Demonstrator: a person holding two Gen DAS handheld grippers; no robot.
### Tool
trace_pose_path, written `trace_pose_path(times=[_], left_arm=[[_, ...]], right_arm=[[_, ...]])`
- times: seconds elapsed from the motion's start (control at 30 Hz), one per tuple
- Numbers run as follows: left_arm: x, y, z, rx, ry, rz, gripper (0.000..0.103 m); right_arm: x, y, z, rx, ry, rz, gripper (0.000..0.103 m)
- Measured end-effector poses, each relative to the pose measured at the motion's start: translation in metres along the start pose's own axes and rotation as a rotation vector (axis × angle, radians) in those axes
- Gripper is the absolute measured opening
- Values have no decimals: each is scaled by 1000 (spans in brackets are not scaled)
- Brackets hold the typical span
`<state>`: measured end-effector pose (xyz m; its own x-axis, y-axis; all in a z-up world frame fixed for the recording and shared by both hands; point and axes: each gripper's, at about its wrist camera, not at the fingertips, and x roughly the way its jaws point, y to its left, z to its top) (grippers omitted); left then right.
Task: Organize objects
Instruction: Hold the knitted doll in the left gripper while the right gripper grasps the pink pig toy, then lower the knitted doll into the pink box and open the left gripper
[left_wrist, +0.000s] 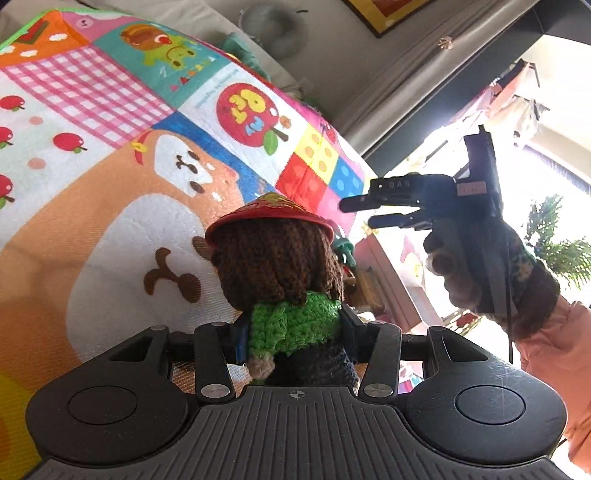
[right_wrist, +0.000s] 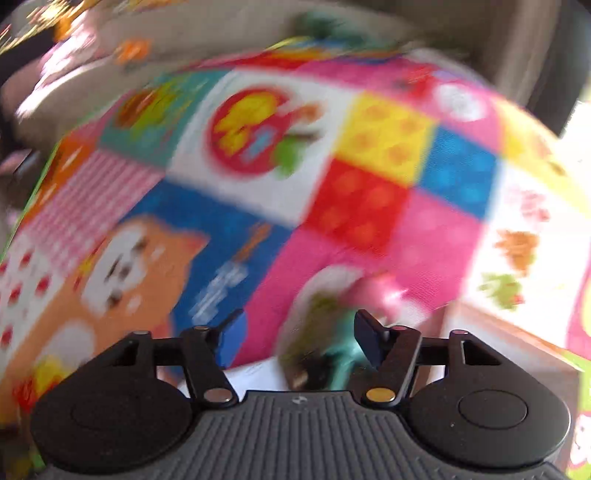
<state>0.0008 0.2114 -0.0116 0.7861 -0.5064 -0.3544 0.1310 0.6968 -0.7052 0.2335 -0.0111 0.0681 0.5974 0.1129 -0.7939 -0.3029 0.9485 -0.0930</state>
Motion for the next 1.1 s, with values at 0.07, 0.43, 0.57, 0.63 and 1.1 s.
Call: trace_pose_path(times=[0.07, 0.43, 0.57, 0.63, 1.1], left_arm=[[-1, 0, 0, 0, -4, -3, 51], [1, 0, 1, 5, -13, -8, 51], [1, 0, 1, 1, -12, -11, 51], [1, 1, 1, -2, -11, -11, 51], [-5, -15, -4, 24, -3, 49, 51]], right_arm=[[16, -7, 10, 45, 16, -48, 65], [82, 13, 6, -33, 131, -212, 47], [44, 29, -12, -126, 30, -167, 45], [11, 30, -21, -130, -35, -128, 45], [-164, -32, -177, 61, -139, 123, 45]])
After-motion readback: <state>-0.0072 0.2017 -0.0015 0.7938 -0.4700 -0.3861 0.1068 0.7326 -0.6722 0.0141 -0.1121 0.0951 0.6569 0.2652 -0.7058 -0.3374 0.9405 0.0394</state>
